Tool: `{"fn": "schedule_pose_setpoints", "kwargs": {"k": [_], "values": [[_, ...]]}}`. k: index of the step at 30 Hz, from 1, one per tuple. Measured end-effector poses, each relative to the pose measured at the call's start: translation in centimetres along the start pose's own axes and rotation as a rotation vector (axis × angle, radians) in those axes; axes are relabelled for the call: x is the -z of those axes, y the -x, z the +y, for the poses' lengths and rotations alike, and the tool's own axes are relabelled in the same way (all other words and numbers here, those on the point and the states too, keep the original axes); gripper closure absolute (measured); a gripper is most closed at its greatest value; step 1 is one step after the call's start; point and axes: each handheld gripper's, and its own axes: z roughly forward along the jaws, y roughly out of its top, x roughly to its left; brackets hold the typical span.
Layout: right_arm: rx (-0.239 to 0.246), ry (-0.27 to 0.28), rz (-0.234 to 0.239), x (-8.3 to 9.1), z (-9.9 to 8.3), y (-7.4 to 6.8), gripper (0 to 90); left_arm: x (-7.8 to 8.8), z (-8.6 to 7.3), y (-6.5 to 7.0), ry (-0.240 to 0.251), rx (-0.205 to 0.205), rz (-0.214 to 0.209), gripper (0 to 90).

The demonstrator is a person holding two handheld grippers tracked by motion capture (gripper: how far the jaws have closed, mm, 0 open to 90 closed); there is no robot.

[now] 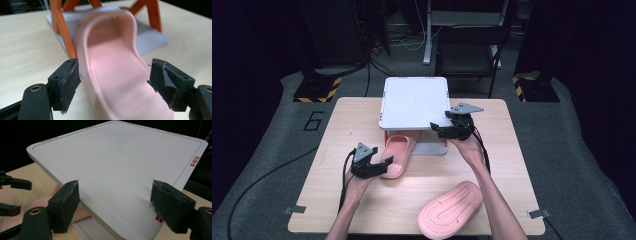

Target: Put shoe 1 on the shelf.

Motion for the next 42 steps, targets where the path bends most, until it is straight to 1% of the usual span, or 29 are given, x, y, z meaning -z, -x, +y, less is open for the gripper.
{"fn": "schedule_pose_setpoints", "kwargs": {"k": [1, 2, 3, 4, 5, 6, 7, 8, 9, 11, 12, 15, 17, 19, 22, 23, 24, 25, 29, 30, 32, 33, 34, 35, 36, 38, 40, 41, 42], "values": [[0.013, -0.002, 0.000, 0.0, 0.0, 0.0, 23.0, 0.0, 0.0, 0.0, 0.000, 0.000, 0.000, 23.7], [0.021, -0.003, -0.002, 0.0, 0.0, 0.0, 23.0, 0.6, -1.0, 0.1, -0.024, -0.026, -0.054, 22.0], [0.019, -0.004, -0.001, 0.0, 0.0, 0.0, 23.0, 0.8, -1.5, 0.4, -0.028, -0.041, -0.064, 19.9], [0.011, -0.004, 0.000, 0.0, 0.0, 0.0, 23.1, 0.8, -1.5, 0.4, -0.028, -0.041, -0.064, 18.8], [0.010, -0.002, 0.000, 0.0, 0.0, 0.0, 23.2, 1.0, -2.2, 0.6, -0.075, -0.099, -0.066, 17.4], [0.007, -0.003, 0.001, 0.1, 0.0, 0.0, 23.2, 1.0, -2.5, 0.6, -0.094, -0.106, -0.063, 15.8], [0.003, -0.002, 0.003, 0.1, 0.0, 0.0, 23.2, 0.9, -2.9, 0.7, -0.095, -0.106, -0.046, 15.3], [0.003, -0.002, 0.003, 0.1, 0.0, 0.0, 23.2, 0.9, -2.9, 0.7, -0.095, -0.106, -0.046, 15.3], [-0.002, -0.003, 0.006, 0.1, 0.0, 0.0, 23.2, 0.7, -3.1, 0.5, -0.114, -0.095, -0.052, 15.2], [-0.009, -0.003, 0.006, 0.1, 0.0, 0.0, 23.3, 0.3, -3.2, 0.6, -0.100, -0.068, -0.060, 15.4], [-0.009, 0.000, 0.007, 0.1, 0.0, 0.1, 23.4, 0.2, -3.1, 0.7, -0.111, -0.074, -0.076, 16.3], [-0.010, 0.000, 0.008, 0.1, 0.0, 0.1, 23.4, -0.1, -2.9, 1.1, -0.108, -0.081, -0.081, 21.9], [-0.011, 0.003, 0.008, 0.1, 0.0, 0.1, 23.4, -0.6, -2.6, 1.5, -0.102, -0.079, -0.068, 23.2], [-0.009, 0.002, 0.007, 0.1, 0.0, 0.1, 23.4, -1.5, -2.3, 2.0, -0.077, -0.045, -0.035, 23.4], [-0.012, 0.003, 0.008, 0.1, 0.0, 0.1, 23.5, -2.1, -2.1, 2.1, -0.071, -0.042, -0.011, 23.8], [-0.013, 0.002, 0.010, 0.1, 0.0, 0.2, 23.7, -2.4, -2.0, 2.1, -0.062, -0.020, 0.006, 24.3], [-0.014, 0.001, 0.012, 0.1, 0.0, 0.2, 23.8, -2.7, -1.9, 2.0, -0.061, -0.014, 0.021, 24.4], [-0.016, 0.008, 0.012, 0.1, 0.0, 0.2, 23.9, -3.5, -1.7, 2.0, -0.044, 0.054, 0.048, 24.4], [-0.015, 0.009, 0.013, 0.1, 0.0, 0.2, 23.9, -3.8, -1.4, 2.1, -0.026, 0.078, 0.039, 25.6], [-0.017, 0.008, 0.014, 0.1, 0.0, 0.2, 23.9, -3.4, -1.2, 2.2, -0.007, 0.060, 0.036, 26.9], [-0.016, 0.008, 0.015, 0.1, 0.0, 0.3, 23.9, -3.2, -1.1, 2.2, -0.015, 0.048, 0.039, 28.1], [-0.016, 0.007, 0.014, 0.1, 0.0, 0.3, 23.9, -3.2, -1.2, 1.7, -0.013, 0.051, 0.069, 28.0], [-0.016, 0.007, 0.014, 0.1, 0.0, 0.3, 23.9, -3.2, -1.2, 1.7, -0.013, 0.051, 0.069, 27.7], [-0.018, 0.007, 0.013, 0.1, 0.0, 0.2, 23.9, -3.2, -1.2, 1.4, -0.017, 0.081, 0.070, 25.3], [-0.016, 0.008, 0.013, 0.1, 0.0, 0.2, 23.9, -3.2, -1.2, 1.6, -0.027, 0.091, 0.054, 21.6], [-0.016, 0.008, 0.011, 0.1, 0.0, 0.2, 23.9, -3.3, -1.3, 1.8, -0.031, 0.079, 0.046, 14.9], [-0.015, 0.009, 0.012, 0.1, 0.0, 0.2, 24.1, -3.7, -1.4, 2.3, -0.061, 0.063, 0.033, 15.0], [-0.016, 0.009, 0.013, 0.1, 0.0, 0.2, 24.1, -4.2, -1.4, 2.7, -0.098, 0.038, 0.055, 14.8], [-0.016, 0.009, 0.013, 0.1, 0.0, 0.2, 24.1, -4.2, -1.4, 2.7, -0.098, 0.038, 0.055, 14.8]]}}
